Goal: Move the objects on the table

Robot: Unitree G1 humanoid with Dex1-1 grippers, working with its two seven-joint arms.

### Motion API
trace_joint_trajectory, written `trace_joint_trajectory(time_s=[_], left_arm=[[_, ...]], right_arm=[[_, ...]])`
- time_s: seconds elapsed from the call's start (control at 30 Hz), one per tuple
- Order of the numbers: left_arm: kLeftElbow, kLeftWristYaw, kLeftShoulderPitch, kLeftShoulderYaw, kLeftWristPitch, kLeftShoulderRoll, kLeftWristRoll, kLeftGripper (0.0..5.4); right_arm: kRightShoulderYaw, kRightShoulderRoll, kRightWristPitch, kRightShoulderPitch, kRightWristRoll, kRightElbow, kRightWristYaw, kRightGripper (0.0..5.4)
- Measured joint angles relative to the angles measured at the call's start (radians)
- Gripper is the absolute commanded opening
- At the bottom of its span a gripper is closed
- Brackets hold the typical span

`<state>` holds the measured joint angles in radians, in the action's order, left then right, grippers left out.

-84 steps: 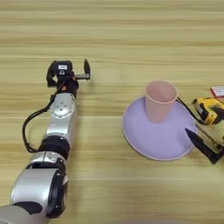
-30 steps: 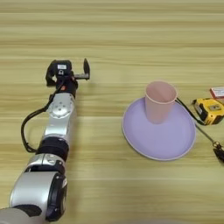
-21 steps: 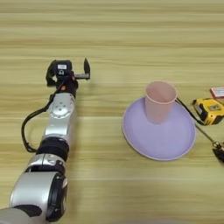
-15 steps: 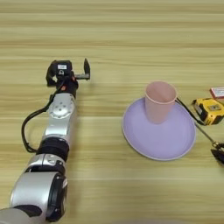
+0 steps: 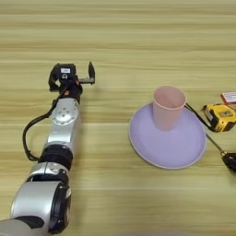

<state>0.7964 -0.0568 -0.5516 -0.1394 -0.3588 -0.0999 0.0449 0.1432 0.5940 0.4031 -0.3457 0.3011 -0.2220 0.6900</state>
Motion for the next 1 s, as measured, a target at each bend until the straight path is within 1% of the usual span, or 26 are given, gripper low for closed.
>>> trace_joint_trajectory(time_s=[0.17, 0.33, 0.47, 0.6, 0.77, 0.87, 1.0], left_arm=[[0.0, 0.0, 0.0, 0.0, 0.0, 0.0, 0.0, 5.4], [0.0, 0.0, 0.0, 0.0, 0.0, 0.0, 0.0, 5.4], [0.0, -0.001, 0.0, 0.001, 0.0, 0.0, 0.0, 5.4], [0.0, -0.001, 0.0, 0.001, 0.0, 0.001, 0.0, 5.4], [0.0, -0.002, 0.0, 0.002, 0.0, 0.001, 0.0, 5.4], [0.0, -0.003, 0.0, 0.002, 0.0, 0.002, 0.0, 5.4], [0.0, -0.004, 0.0, 0.003, 0.0, 0.002, 0.0, 5.4]], right_arm=[[0.013, 0.0, 0.004, -0.006, 0.003, -0.016, -0.007, 0.88], [0.06, 0.003, 0.042, -0.027, 0.008, -0.052, -0.015, 0.88], [0.089, 0.004, 0.067, -0.026, 0.016, -0.073, -0.029, 0.88], [0.101, 0.004, 0.07, -0.027, 0.024, -0.105, -0.029, 0.88], [0.125, 0.004, 0.101, -0.03, 0.062, -0.177, -0.028, 0.88], [0.126, 0.004, 0.121, -0.037, 0.09, -0.23, -0.026, 0.88], [0.125, 0.003, 0.143, -0.036, 0.111, -0.263, -0.03, 0.88]])
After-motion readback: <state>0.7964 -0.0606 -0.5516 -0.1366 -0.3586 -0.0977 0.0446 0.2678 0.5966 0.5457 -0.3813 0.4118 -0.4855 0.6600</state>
